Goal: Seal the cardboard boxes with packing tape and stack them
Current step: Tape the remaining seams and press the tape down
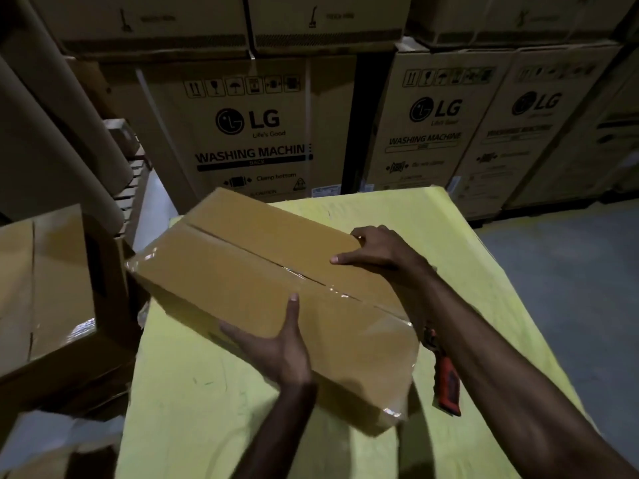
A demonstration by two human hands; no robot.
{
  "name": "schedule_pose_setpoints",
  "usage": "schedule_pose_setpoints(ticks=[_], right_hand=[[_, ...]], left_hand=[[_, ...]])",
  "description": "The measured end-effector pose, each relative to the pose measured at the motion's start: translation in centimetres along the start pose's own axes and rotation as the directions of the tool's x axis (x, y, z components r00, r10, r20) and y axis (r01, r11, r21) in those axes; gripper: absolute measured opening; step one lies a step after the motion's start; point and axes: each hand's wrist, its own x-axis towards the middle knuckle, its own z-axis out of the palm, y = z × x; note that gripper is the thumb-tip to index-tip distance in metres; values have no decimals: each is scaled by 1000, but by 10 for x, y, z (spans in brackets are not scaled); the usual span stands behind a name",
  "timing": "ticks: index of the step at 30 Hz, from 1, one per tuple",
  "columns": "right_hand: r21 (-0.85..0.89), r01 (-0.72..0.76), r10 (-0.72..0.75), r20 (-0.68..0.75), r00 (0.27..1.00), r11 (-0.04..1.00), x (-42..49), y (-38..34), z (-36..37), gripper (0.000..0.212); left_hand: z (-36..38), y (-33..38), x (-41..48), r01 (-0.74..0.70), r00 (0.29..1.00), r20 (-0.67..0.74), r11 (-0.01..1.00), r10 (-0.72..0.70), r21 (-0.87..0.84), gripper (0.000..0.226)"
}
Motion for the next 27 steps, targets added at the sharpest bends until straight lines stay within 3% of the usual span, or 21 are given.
schedule_pose_setpoints(ticks=[6, 8, 11, 13, 16, 20, 24, 27], right_hand=[[396, -50, 164, -259, 952, 917, -72, 23, 39, 76], [450, -93, 250, -303, 920, 888, -97, 18, 53, 69], [458, -215, 362, -261, 895, 862, -124, 8, 76, 78], [503, -238, 380, -201, 903, 831, -128, 0, 91, 82], [614, -241, 408, -146, 901, 752, -122, -10, 106, 98], [765, -219, 402, -57, 914, 606, -118, -7, 108, 83], [844, -207, 299, 59, 953, 495, -115, 3, 108, 83], [872, -158, 232, 53, 971, 463, -118, 3, 103, 71]], left_hand=[[-31, 20, 62, -178, 960, 249, 963, 125, 204, 125], [-40, 29, 76, -243, 928, 350, 920, 129, 307, 125], [-40, 49, 89, -376, 865, 489, 790, 112, 483, 137], [-34, 61, 90, -387, 875, 480, 681, 59, 622, 147], [-27, 65, 89, -409, 892, 442, 591, 97, 695, 152], [-25, 61, 88, -415, 897, 425, 554, 119, 722, 151], [-27, 56, 84, -428, 896, 418, 550, 152, 718, 148], [-26, 53, 81, -386, 916, 371, 586, 152, 712, 147]])
